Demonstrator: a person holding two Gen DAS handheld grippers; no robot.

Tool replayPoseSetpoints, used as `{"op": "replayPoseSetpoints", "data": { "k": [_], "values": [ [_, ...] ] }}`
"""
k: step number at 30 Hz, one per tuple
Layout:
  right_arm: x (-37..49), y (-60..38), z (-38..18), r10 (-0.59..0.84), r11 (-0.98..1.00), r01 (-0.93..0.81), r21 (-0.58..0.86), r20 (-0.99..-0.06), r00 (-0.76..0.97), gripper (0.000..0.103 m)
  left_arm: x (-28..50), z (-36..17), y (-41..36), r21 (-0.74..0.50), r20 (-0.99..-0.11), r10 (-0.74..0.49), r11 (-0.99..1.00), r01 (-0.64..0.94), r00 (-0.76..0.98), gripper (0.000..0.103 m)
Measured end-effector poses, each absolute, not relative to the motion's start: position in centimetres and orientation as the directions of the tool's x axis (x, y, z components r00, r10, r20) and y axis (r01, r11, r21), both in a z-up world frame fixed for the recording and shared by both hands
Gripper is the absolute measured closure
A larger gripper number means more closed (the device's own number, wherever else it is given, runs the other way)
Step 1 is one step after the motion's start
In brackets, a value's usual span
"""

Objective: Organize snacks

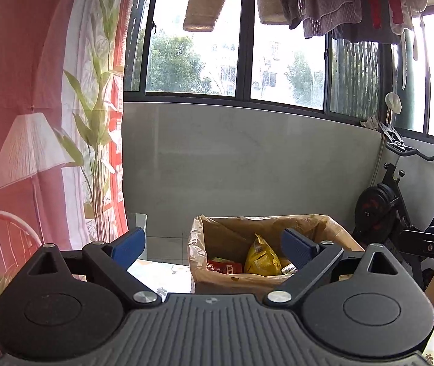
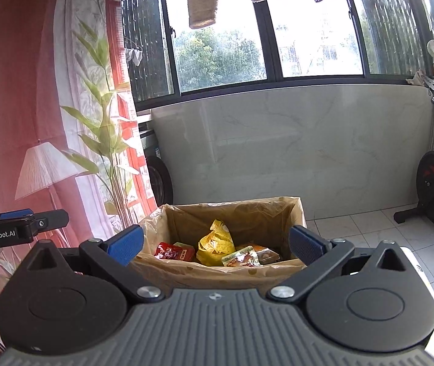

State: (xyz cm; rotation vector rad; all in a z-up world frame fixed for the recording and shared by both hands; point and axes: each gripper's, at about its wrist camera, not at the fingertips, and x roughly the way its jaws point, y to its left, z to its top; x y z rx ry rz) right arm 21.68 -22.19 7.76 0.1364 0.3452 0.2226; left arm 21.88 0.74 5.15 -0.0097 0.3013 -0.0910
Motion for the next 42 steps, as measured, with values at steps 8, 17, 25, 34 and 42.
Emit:
{"op": "replayPoseSetpoints", "data": {
  "k": [8,17,25,34,42],
  "values": [
    [21.4,-22.11,8.1,0.237,0.968,-0.196,0.158,-0.312,0.92,0.0,21.83,5.19,0.6,-0.014,-0.298,-0.096,0.995,0.096,0.95,0.006],
    [21.39,-22.06,8.1,0.241,0.967,-0.201,0.154,-0.314,0.918,0.0,22.01,5.02,0.78,-0.025,-0.31,-0.101,0.995,0.098,0.945,0.006],
    [21.43,-22.07,8.09,0.241,0.968,-0.201,0.154,-0.315,0.918,0.0,22.15,5.11,0.98,-0.027,-0.309,-0.103,0.995,0.099,0.946,0.006],
    [21.45,-22.03,8.07,0.24,0.968,-0.2,0.154,-0.315,0.918,0.0,22.21,5.11,0.93,-0.03,-0.321,-0.093,0.996,0.088,0.943,0.006],
    [21.59,-22.06,8.24,0.242,0.967,-0.203,0.153,-0.317,0.917,0.0,22.49,5.06,0.96,-0.043,-0.333,-0.095,0.995,0.085,0.938,0.006]
  ]
}}
